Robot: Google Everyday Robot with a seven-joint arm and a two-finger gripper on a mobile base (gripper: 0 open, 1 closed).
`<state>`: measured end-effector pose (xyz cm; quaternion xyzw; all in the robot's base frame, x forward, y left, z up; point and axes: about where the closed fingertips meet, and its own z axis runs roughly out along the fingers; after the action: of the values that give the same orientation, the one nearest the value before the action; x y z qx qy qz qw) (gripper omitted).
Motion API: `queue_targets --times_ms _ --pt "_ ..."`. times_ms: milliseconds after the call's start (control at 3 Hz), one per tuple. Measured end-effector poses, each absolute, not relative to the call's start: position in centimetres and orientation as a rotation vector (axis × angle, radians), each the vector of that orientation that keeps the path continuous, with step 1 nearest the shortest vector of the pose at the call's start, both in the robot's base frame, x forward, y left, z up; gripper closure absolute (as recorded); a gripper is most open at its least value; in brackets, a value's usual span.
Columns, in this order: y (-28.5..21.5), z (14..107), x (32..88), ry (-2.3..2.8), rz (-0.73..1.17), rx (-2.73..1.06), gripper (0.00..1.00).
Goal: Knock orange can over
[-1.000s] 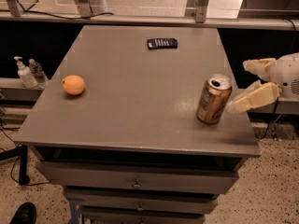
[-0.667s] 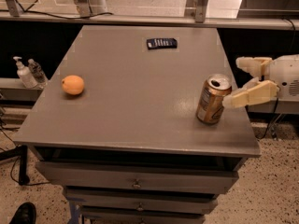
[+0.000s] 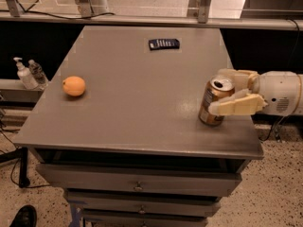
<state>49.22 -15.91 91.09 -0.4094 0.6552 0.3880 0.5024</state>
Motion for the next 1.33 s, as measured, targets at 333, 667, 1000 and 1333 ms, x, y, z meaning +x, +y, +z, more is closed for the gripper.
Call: queue_targets --times_ms 333,667,1000,1333 --pt "-14.9 89.8 48.8 1.57 0.977 -0.98 0.41" --pt "-14.7 89.4 48.9 1.563 0.978 -0.98 0.66" --pt "-14.8 90.2 50.0 1.542 0.946 -0.997 0.88" --pt "-14.5 91.4 51.8 1.53 0.89 -1.054 1.0"
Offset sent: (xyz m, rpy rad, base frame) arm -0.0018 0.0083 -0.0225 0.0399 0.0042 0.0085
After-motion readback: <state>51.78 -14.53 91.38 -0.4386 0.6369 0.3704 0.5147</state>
